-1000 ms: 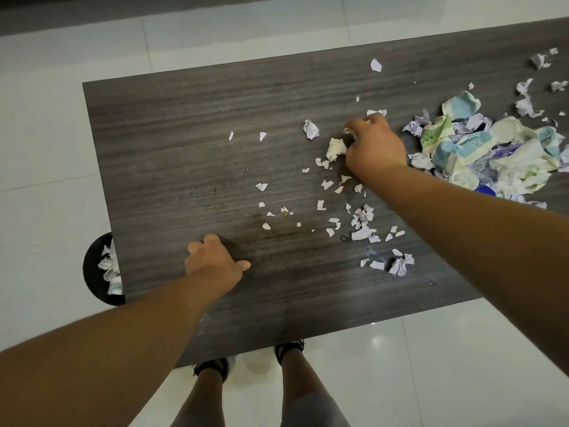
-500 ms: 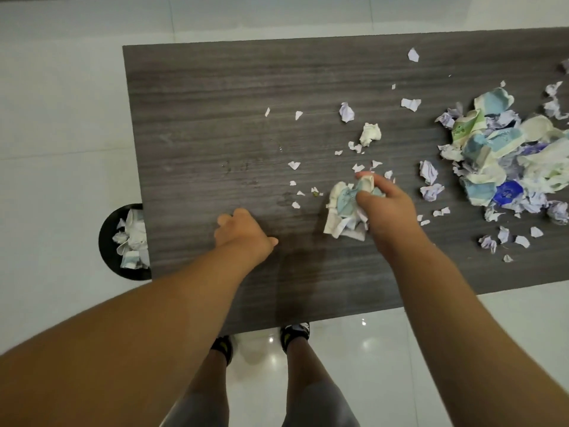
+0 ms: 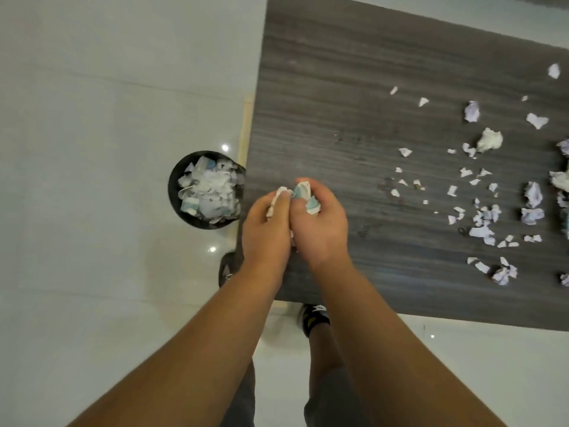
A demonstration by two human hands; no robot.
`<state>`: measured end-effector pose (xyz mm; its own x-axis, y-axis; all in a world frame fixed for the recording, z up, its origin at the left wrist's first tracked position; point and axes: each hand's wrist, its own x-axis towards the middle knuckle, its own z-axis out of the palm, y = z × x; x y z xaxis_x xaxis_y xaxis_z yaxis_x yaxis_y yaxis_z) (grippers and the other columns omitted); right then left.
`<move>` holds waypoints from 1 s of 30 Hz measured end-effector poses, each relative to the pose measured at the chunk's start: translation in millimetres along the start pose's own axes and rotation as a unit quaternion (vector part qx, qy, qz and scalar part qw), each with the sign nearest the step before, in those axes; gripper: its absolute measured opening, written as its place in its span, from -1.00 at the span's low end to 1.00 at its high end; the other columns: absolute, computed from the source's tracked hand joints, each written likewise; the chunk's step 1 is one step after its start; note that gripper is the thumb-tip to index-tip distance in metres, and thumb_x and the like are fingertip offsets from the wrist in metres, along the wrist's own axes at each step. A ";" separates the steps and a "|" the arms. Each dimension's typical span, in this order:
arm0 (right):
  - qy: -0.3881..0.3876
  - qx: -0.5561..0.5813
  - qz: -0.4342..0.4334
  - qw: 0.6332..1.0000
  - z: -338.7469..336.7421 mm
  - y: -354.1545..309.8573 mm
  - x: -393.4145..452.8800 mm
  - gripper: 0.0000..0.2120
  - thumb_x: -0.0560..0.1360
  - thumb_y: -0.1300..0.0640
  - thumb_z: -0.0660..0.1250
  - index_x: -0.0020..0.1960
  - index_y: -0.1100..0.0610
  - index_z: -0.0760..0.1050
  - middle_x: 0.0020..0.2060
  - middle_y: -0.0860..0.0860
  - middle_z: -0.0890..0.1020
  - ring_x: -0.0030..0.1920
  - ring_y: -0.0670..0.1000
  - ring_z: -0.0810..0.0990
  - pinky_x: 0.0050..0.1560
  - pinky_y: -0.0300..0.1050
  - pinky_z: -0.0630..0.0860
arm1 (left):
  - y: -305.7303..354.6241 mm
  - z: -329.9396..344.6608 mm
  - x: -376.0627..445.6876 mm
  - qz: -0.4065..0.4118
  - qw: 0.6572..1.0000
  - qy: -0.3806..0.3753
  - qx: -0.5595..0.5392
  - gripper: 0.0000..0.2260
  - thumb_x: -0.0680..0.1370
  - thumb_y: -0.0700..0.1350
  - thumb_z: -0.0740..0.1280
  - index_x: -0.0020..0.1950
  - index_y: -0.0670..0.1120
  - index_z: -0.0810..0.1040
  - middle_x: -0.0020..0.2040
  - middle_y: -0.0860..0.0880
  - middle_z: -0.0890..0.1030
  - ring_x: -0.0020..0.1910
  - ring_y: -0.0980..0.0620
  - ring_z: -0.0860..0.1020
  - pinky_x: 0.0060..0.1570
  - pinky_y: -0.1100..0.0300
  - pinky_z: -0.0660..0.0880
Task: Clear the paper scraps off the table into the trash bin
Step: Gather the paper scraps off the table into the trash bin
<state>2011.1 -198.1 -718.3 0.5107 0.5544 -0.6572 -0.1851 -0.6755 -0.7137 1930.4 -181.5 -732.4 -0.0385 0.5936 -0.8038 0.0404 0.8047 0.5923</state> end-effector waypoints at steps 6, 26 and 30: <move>-0.091 -0.077 -0.006 0.993 117.1 -2.6 -9.3 -0.71 0.68 -0.28 0.26 0.19 -0.18 0.68 0.19 -0.10 0.70 0.18 -0.12 0.69 0.27 -0.01 0.66 | 11.3 -92.5 45.8 -0.006 0.990 0.144 -0.010 -0.74 0.59 0.23 0.38 0.03 0.12 0.78 -0.10 0.12 0.78 -0.11 0.13 0.76 0.00 0.02 0.73; -0.150 -0.526 0.026 0.837 291.2 59.1 162.3 -0.57 0.76 0.20 0.12 0.61 0.26 0.30 0.55 0.26 0.42 0.55 0.28 0.40 0.50 0.20 0.42 | -44.4 -162.5 280.9 0.001 0.970 0.180 0.163 -0.61 0.73 0.22 0.17 0.15 -0.07 0.57 -0.07 0.02 0.62 -0.11 0.03 0.58 -0.28 0.24 0.31; -0.141 -0.554 0.013 0.820 279.7 52.6 169.5 -0.53 0.76 0.24 0.08 0.65 0.28 0.22 0.60 0.28 0.34 0.58 0.32 0.35 0.56 0.26 0.34 | -44.4 -166.4 283.2 -0.013 0.978 0.133 0.163 -0.56 0.78 0.16 0.04 0.45 -0.08 0.48 0.15 -0.03 0.62 0.08 0.00 0.58 -0.02 0.17 0.43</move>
<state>1853.1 -3.7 -935.0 0.2761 0.5177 -0.8098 0.7642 -0.6292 -0.1417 1751.6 -47.5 -977.3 -0.2996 0.5899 -0.7498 0.3512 0.7989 0.4883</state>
